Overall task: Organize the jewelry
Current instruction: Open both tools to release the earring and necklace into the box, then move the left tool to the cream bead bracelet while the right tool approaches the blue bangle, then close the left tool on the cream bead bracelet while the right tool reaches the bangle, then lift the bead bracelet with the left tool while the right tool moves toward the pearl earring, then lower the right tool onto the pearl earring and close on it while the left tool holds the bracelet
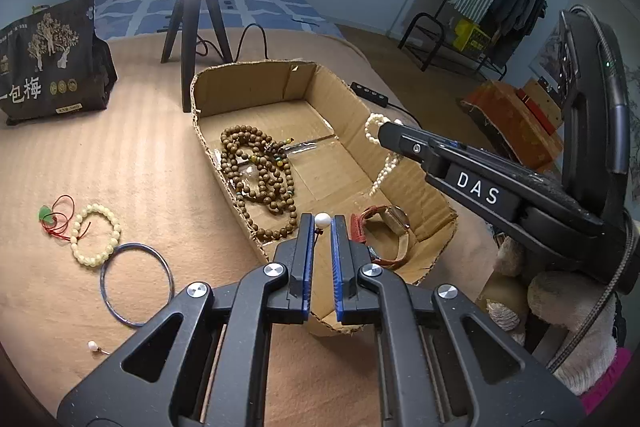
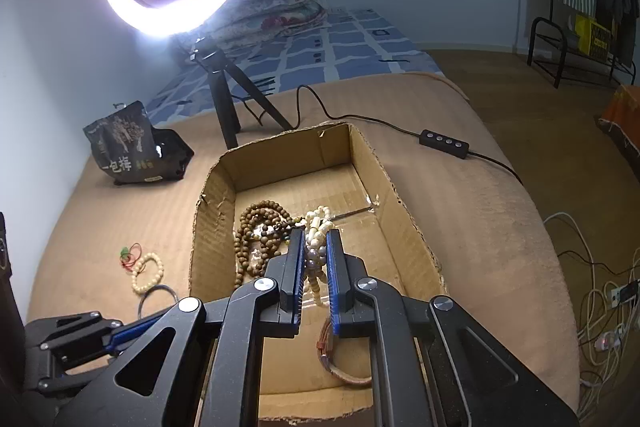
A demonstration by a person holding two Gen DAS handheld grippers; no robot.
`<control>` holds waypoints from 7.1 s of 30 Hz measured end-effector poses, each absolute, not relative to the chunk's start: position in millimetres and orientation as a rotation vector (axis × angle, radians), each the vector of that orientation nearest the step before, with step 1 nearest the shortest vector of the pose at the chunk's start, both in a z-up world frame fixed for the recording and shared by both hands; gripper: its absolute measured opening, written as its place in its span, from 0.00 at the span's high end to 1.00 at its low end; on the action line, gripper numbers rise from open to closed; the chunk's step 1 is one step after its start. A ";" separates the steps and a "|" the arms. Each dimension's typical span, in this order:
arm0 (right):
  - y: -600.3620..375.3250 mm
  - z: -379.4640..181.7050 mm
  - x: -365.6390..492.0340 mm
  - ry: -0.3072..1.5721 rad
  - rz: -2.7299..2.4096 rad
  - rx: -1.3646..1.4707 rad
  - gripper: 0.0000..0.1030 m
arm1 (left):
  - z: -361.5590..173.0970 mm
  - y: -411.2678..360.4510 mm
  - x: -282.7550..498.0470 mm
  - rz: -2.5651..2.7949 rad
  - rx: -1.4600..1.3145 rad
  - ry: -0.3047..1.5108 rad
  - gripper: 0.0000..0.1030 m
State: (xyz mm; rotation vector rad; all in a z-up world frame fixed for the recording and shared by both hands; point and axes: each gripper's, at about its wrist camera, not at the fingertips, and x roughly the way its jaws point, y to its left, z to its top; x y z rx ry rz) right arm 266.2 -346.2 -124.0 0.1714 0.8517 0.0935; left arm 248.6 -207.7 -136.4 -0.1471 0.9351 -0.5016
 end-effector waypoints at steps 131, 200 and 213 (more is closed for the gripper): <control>-142.2 -221.1 261.1 1.171 0.394 -0.191 0.35 | -224.3 -26.6 300.5 -0.172 -0.076 1.109 0.91; -117.3 -185.9 245.0 1.137 0.614 -0.055 0.66 | -119.2 72.3 247.3 -0.140 -0.213 0.863 0.95; -89.4 -210.4 232.0 1.183 0.621 -0.245 0.76 | -114.9 76.9 244.8 -0.134 -0.217 0.856 0.95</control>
